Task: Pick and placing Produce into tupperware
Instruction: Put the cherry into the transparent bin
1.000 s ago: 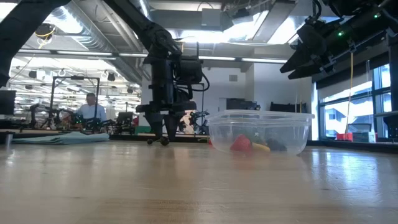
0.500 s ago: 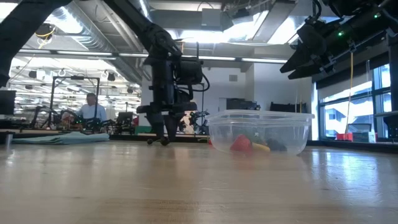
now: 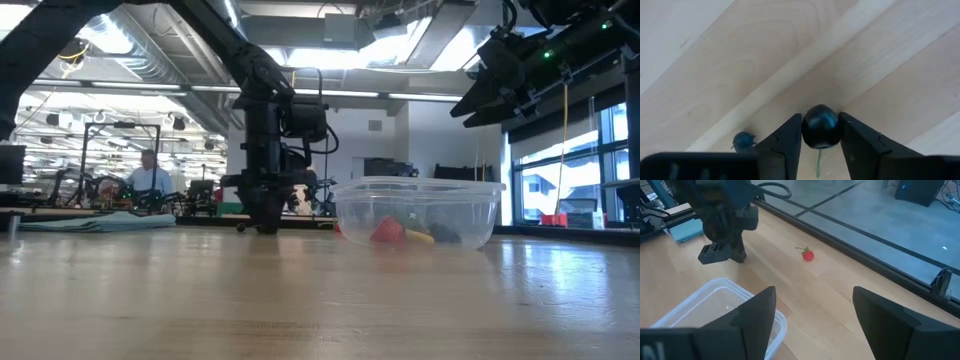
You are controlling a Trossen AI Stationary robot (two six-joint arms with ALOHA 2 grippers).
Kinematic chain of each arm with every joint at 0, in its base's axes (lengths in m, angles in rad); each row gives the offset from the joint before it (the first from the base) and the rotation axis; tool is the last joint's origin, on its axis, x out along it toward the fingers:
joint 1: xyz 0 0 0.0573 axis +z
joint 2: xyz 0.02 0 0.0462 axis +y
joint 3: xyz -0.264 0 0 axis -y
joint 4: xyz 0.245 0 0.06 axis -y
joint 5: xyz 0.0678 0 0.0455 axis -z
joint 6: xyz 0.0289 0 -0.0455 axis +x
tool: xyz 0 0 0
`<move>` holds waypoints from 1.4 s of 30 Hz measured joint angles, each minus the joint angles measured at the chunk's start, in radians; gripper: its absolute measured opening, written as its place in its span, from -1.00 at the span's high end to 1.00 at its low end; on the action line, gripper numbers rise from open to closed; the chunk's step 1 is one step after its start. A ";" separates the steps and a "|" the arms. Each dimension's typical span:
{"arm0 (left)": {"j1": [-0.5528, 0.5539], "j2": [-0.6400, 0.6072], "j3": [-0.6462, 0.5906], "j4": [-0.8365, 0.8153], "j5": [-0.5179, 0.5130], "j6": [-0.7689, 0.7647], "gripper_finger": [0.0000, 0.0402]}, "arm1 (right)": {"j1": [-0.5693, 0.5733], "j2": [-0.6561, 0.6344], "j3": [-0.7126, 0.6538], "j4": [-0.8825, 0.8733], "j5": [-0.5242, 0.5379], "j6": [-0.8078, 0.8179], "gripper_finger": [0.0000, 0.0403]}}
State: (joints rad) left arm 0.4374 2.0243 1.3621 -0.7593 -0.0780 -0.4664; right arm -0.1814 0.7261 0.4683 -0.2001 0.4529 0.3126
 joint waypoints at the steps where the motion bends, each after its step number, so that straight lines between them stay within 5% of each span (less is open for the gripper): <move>1: 0.000 0.000 0.000 -0.003 0.000 0.000 0.42 | 0.000 0.000 0.000 0.000 0.000 0.000 -0.32; 12: -0.010 -0.008 0.001 -0.021 0.003 0.000 0.53 | 0.000 0.000 0.000 0.000 0.000 0.000 -0.32; 20: -0.071 -0.035 0.179 -0.051 0.083 0.042 0.53 | 0.000 0.000 0.000 0.001 0.000 -0.002 -0.32; 27: -0.174 -0.042 0.365 0.100 0.102 0.078 0.49 | 0.000 0.000 0.000 -0.002 0.000 -0.003 -0.32; 33: -0.271 -0.032 0.372 0.285 0.091 0.062 0.53 | 0.000 0.000 0.000 -0.004 0.000 -0.003 -0.32; 42: -0.333 0.095 0.371 0.283 0.040 0.024 0.46 | 0.000 0.000 0.000 -0.006 0.000 -0.003 -0.32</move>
State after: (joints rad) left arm 0.1043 2.1191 1.7332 -0.4759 -0.0383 -0.4419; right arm -0.1811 0.7261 0.4683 -0.2057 0.4530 0.3099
